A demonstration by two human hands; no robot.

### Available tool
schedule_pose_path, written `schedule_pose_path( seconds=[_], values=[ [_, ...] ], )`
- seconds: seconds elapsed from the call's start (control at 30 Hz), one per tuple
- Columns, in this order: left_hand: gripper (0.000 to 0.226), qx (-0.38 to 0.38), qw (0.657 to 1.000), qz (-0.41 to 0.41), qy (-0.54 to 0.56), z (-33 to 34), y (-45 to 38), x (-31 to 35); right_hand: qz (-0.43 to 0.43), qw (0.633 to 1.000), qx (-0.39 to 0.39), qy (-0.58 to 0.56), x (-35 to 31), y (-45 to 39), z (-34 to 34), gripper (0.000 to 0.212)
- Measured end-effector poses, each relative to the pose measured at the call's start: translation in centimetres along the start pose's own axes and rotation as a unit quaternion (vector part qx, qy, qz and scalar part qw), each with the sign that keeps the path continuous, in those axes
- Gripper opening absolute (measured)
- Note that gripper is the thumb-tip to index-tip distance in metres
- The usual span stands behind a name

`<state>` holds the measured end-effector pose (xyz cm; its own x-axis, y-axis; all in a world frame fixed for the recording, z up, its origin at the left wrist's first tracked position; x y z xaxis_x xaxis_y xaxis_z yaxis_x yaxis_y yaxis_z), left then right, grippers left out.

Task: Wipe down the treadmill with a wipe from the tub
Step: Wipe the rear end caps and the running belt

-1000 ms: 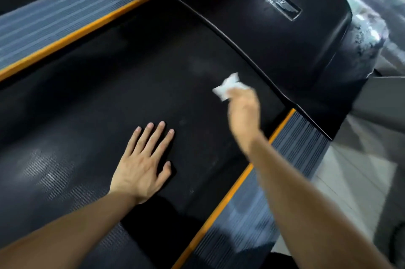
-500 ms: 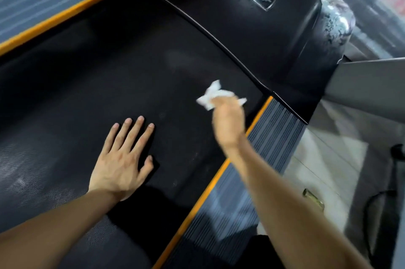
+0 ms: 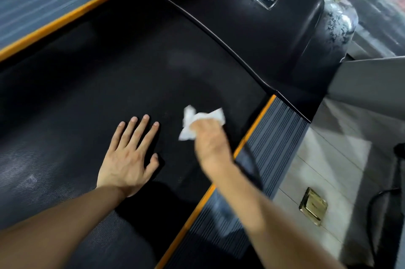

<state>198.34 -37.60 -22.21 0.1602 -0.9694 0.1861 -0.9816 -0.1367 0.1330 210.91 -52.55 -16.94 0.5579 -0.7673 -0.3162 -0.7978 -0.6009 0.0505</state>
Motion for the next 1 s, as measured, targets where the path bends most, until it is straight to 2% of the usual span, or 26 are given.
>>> schedule_pose_path(
  seconds=[0.07, 0.13, 0.2, 0.27, 0.33, 0.37, 0.4, 0.43, 0.5, 0.6, 0.67, 0.7, 0.73, 0.77, 0.83, 0.9, 0.93, 0.97, 1.0],
  values=[
    [0.074, -0.002, 1.000, 0.001, -0.007, 0.0, 0.0, 0.0, -0.149, 0.989, -0.022, 0.001, -5.3, 2.9, 1.5, 0.022],
    [0.074, -0.005, 1.000, 0.000, -0.010, -0.1, 0.1, 0.0, -0.186, 0.982, 0.003, -0.011, -3.7, 1.9, 0.0, 0.028],
    [0.074, -0.005, 1.000, -0.001, -0.009, -0.1, 0.0, 0.0, -0.066, 0.997, 0.030, -0.016, 2.9, -1.5, -2.3, 0.026],
    [0.074, -0.002, 1.000, -0.002, -0.009, -0.2, 0.2, 0.0, 0.060, 0.993, 0.063, 0.073, 8.2, -3.3, -4.4, 0.022],
    [0.076, 0.003, 1.000, -0.005, -0.009, -0.3, 0.1, 0.1, 0.089, 0.992, 0.085, 0.011, 7.6, -3.1, -3.2, 0.009],
    [0.078, 0.004, 1.000, -0.013, -0.003, -0.3, 0.0, -0.1, 0.046, 0.993, 0.104, -0.029, 4.8, -2.8, -1.2, 0.015],
    [0.080, 0.005, 1.000, -0.021, 0.004, -0.3, 0.0, -0.3, -0.013, 0.997, 0.055, -0.051, -0.1, -1.8, 0.9, 0.026],
    [0.082, 0.006, 1.000, -0.025, 0.011, -0.3, 0.1, -0.4, -0.081, 0.996, 0.042, -0.008, -4.7, -0.1, 2.2, 0.032],
    [0.079, 0.009, 1.000, -0.022, 0.021, -0.1, 1.1, -1.0, -0.185, 0.982, -0.014, -0.024, -9.7, 3.1, 4.3, 0.031],
    [0.073, 0.021, 0.999, -0.037, 0.021, -0.5, 3.7, -4.0, -0.299, 0.953, -0.005, -0.044, -10.0, 3.6, 4.9, 0.032],
    [0.073, 0.023, 0.996, -0.081, 0.008, -1.1, 5.5, -7.6, -0.364, 0.929, 0.028, 0.053, -8.5, 2.8, 4.7, 0.037],
    [0.073, 0.025, 0.993, -0.111, 0.004, -1.5, 6.2, -9.7, -0.364, 0.926, 0.048, 0.092, -7.8, 1.6, 4.1, 0.039],
    [0.074, 0.027, 0.989, -0.144, 0.003, -1.9, 6.8, -11.8, -0.319, 0.941, 0.062, 0.095, -6.3, -0.5, 3.4, 0.038],
    [0.074, 0.025, 0.984, -0.174, 0.005, -2.1, 7.4, -13.6, -0.253, 0.963, 0.079, 0.047, -4.6, -2.8, 2.0, 0.032],
    [0.074, 0.021, 0.977, -0.211, 0.014, -2.3, 8.0, -15.9, -0.112, 0.982, 0.150, -0.009, -1.7, -6.6, -0.6, 0.021],
    [0.074, 0.020, 0.975, -0.221, 0.017, -2.1, 8.0, -16.3, 0.000, 0.983, 0.141, -0.115, -2.1, -7.3, -0.1, 0.014],
    [0.074, 0.019, 0.974, -0.225, 0.020, -2.0, 7.8, -16.2, 0.013, 0.978, 0.153, -0.145, -4.3, -6.9, 0.5, 0.014],
    [0.074, 0.017, 0.973, -0.229, 0.021, -2.0, 7.7, -16.1, -0.041, 0.978, 0.110, -0.173, -8.1, -6.1, 2.7, 0.017],
    [0.075, 0.016, 0.973, -0.229, 0.022, -2.1, 7.7, -16.0, -0.108, 0.972, 0.032, -0.208, -12.2, -4.1, 5.2, 0.022]
  ],
)
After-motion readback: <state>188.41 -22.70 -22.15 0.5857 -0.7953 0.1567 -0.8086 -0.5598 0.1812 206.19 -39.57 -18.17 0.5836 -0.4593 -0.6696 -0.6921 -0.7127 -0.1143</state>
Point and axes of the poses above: each hand's wrist, its own y-axis away from the middle knuckle, its own z-axis out of the palm, x = y × z, the point moved 8 cm from there along -y, towards the middle knuckle, and after that the axes turned 6 degrees about -x, right-handed, at the moved point
